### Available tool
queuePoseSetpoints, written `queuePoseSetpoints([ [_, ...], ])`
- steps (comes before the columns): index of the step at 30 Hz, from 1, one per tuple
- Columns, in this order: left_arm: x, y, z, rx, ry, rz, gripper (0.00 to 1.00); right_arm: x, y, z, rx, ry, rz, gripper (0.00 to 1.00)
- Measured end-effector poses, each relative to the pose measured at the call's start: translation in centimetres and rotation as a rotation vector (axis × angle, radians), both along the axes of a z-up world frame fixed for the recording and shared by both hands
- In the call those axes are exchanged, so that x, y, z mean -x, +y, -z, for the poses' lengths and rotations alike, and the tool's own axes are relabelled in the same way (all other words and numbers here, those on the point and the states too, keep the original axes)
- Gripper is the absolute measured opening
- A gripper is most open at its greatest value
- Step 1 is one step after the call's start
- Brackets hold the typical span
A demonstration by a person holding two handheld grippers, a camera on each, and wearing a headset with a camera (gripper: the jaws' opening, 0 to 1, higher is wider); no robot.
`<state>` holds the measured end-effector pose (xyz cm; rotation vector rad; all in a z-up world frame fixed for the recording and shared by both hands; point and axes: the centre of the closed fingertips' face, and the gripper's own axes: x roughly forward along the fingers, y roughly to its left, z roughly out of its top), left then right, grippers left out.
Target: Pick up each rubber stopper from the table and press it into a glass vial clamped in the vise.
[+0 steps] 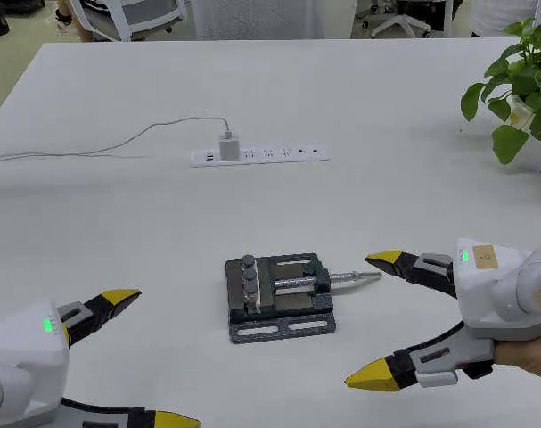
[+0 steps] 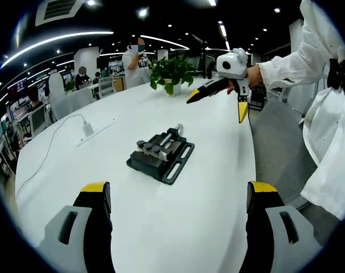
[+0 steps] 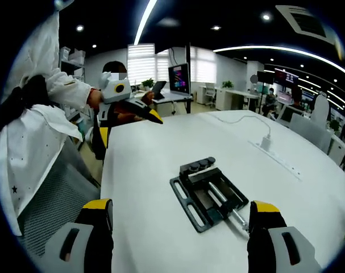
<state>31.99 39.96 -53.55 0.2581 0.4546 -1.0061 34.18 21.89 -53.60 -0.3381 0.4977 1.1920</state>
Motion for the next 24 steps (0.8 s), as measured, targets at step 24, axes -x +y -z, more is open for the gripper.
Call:
queuePoseSetpoints([
  [24,0.16,0.06,-0.52,0.010,-0.021,-0.007,0.99,0.07,0.26,-0.94,-0.006,-0.020,-0.014,0.98],
])
